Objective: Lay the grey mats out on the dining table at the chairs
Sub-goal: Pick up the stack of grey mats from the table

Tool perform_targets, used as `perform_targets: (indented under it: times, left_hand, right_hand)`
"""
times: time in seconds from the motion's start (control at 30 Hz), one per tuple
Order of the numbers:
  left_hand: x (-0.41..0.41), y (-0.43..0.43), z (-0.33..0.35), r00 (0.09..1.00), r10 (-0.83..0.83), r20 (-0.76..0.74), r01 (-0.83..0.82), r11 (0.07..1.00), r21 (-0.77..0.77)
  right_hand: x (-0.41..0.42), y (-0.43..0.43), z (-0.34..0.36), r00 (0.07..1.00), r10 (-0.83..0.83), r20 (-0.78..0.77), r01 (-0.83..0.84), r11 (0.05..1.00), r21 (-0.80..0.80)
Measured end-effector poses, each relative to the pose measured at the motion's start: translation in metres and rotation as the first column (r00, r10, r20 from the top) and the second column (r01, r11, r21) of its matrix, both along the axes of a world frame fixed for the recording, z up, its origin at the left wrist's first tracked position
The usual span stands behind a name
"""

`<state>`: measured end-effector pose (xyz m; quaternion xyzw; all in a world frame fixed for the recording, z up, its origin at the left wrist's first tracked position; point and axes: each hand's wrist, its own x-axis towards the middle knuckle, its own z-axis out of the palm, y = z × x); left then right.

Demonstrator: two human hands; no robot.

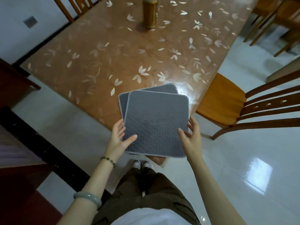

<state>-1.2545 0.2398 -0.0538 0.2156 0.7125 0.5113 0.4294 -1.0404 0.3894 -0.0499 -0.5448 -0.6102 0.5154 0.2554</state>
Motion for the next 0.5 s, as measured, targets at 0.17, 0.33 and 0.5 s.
perform_targets:
  times: [0.17, 0.33, 0.5]
  left_hand:
    - [-0.015, 0.017, -0.030, 0.998, -0.044, -0.036, 0.038, 0.985, -0.167]
    - [-0.025, 0.037, -0.047, 0.994, -0.072, -0.080, 0.045, 0.954, -0.296]
    - [-0.026, 0.045, -0.053, 0.990, -0.130, -0.060, 0.100, 0.927, -0.363]
  right_hand:
    - [-0.003, 0.008, -0.026, 0.990, -0.091, 0.107, 0.099, 0.992, -0.076]
    - [-0.010, 0.025, -0.045, 0.948, -0.170, 0.268, 0.206, 0.972, -0.114]
    - [-0.015, 0.034, -0.063, 0.882, -0.139, 0.450, 0.233, 0.959, -0.162]
